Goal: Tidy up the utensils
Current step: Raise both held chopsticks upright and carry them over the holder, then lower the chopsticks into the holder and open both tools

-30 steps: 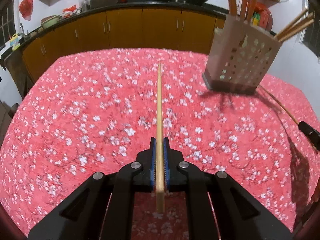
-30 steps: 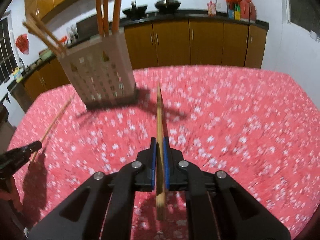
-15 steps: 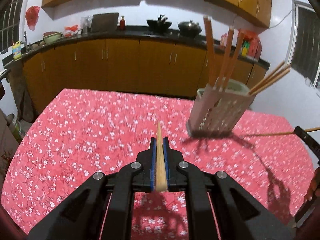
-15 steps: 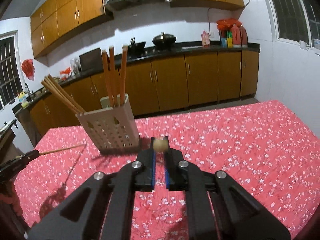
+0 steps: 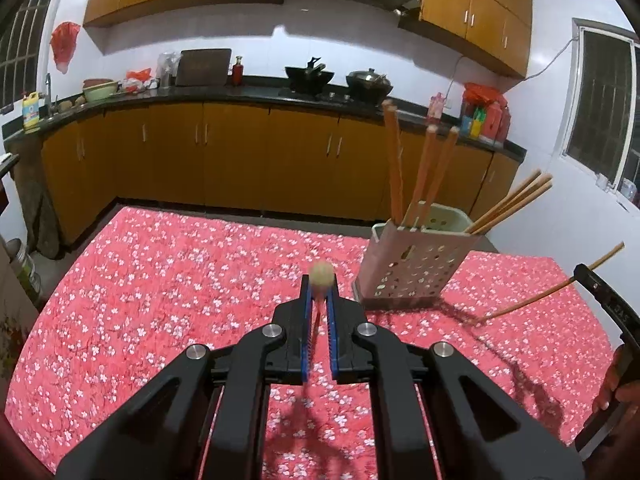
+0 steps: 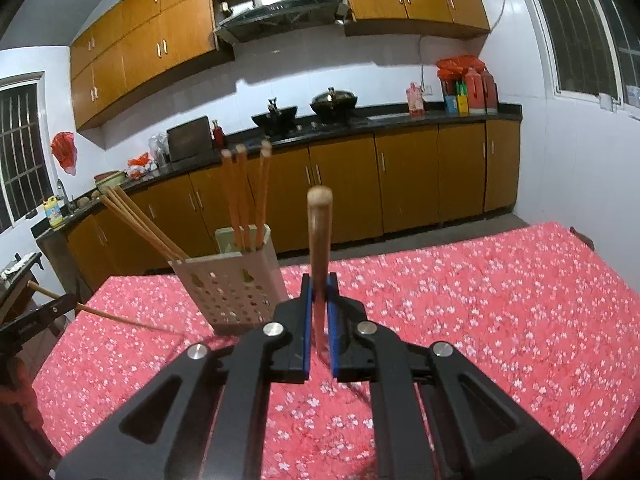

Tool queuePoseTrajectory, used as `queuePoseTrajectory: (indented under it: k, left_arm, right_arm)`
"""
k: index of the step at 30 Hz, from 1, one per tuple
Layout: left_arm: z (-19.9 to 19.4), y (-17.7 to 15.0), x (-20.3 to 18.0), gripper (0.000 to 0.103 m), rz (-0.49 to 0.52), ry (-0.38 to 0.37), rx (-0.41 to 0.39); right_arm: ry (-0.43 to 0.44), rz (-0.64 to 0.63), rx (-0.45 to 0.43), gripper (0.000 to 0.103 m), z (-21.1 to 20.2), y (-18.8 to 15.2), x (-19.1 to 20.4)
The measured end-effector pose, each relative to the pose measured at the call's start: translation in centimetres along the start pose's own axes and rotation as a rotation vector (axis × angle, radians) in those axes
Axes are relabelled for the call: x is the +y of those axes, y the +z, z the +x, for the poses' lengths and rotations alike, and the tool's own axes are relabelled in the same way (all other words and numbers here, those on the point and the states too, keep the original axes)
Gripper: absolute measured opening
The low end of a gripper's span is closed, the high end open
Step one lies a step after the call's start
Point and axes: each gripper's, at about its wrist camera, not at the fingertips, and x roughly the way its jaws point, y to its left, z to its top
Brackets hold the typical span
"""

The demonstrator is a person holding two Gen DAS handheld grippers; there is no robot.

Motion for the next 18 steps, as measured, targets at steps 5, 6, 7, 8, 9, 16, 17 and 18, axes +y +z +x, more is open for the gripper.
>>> queuePoseTrajectory:
  k: [5, 6, 7, 8, 9, 16, 17, 18]
  left_arm:
    - [-1.2, 1.7, -0.9, 0.007, 0.008, -0.036, -0.043]
    - [-1.4, 2.0, -1.1, 0.007, 0.011, -0.043, -0.051]
    - [-1.7, 2.6, -1.5, 0.007, 0.016, -0.052, -0.066]
    - [-2.0, 3.0, -2.0, 0.007, 0.023, -0.06, -0.08]
    - [-2.2, 3.4, -2.3, 0.007, 0.027, -0.066, -0.09]
    - [-3.8, 7.0, -5.4, 0.007, 0.028, -0.135, -0.202]
    - [-4.0, 7.7, -5.8, 0.007, 0.022, -0.141, -0.225]
    - [-4.1, 8.4, -6.2, 0.007, 0.016, -0.144, -0.25]
  right_arm:
    - [0.069, -0.003, -0.067, 0.008, -1.9, 2.7, 1.2]
    - [0.087, -0.004, -0.083, 0.008, -2.3, 3.3, 1.4]
    - [0.1, -0.005, -0.096, 0.008, -2.6, 3.8, 1.7]
    - [0.121, -0.007, -0.123, 0.008, -3.2, 4.6, 2.2]
    - [0.133, -0.01, -0.141, 0.008, -3.6, 5.2, 2.5]
    - [0.195, -0.04, -0.276, 0.008, -5.6, 9.1, 5.0]
    - [0.198, -0.04, -0.284, 0.008, -5.4, 9.4, 5.2]
    - [0.199, -0.04, -0.289, 0.008, -5.2, 9.7, 5.4]
